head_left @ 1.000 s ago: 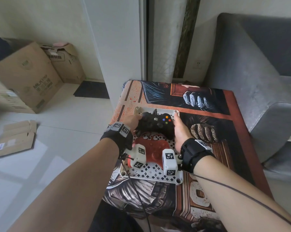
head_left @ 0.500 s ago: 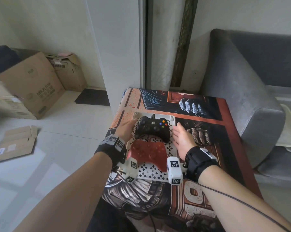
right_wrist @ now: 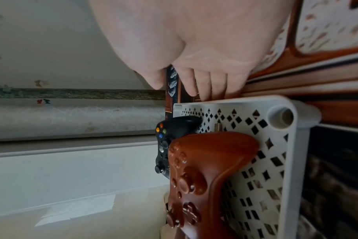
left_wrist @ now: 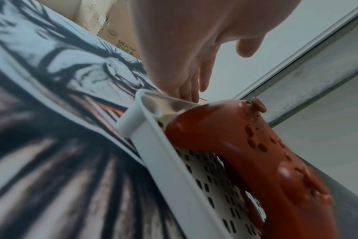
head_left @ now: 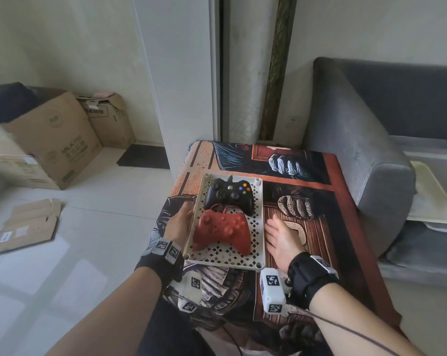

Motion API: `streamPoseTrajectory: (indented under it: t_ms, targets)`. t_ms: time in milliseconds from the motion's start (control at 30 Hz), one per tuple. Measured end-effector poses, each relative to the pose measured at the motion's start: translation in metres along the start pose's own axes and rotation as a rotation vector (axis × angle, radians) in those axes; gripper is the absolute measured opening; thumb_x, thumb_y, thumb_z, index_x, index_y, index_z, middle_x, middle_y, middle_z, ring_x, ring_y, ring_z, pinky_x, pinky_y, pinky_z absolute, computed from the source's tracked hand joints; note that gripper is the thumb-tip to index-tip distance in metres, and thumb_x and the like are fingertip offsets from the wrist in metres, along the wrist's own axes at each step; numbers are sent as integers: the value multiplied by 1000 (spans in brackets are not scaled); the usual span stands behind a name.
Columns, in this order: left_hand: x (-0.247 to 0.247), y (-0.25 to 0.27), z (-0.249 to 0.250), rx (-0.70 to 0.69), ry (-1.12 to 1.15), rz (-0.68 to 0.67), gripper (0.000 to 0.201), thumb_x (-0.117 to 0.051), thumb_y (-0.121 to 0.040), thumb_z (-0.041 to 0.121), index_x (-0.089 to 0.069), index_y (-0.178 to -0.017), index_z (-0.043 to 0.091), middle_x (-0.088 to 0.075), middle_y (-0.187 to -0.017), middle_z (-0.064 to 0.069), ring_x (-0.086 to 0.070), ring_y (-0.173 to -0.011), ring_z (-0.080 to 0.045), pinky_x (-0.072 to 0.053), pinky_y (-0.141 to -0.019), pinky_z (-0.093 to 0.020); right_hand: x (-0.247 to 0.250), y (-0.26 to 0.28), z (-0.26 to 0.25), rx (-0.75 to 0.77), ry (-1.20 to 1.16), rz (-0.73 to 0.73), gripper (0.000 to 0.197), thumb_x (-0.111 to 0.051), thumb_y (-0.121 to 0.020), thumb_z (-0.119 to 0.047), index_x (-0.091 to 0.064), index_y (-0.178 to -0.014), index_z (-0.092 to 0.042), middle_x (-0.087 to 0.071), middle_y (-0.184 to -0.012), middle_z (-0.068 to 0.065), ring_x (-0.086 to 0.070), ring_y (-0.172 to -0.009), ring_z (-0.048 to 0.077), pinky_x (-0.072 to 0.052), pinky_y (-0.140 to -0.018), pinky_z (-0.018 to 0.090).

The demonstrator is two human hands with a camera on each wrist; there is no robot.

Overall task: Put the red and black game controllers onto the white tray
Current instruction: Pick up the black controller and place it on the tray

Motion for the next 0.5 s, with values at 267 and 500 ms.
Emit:
streamPoseTrajectory:
  t_ms: [267,500]
  targets:
    - [-19,9,7,97,265,-59,71,-47,-83,69,-53,-129,15,-49,-145,-11,-54,-120,-27,-37,-109,-54,0,3,-7,14,-97,6,62,-38,-103,-42,-32,-152,-4,-37,-159,13,-38,-145,24,-31,-111,34]
    - [-61,7,14,80,304,-108,58,-42,-92,57,-60,-114,6,-50,-144,-17,-58,-110,-26,-39,-105,-45,32,-1,-20,34,-164,76,62,-36,-104,-43,-32,-152,-5,-35,-160,13,-37,-145,24,-31,-112,35]
Point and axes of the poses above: each hand's wrist, its own y-axis away from the middle knuckle, its own x-axis out of the back of the hand, z = x × y, the point moved 8 cm from there along -y, towards the middle knuckle
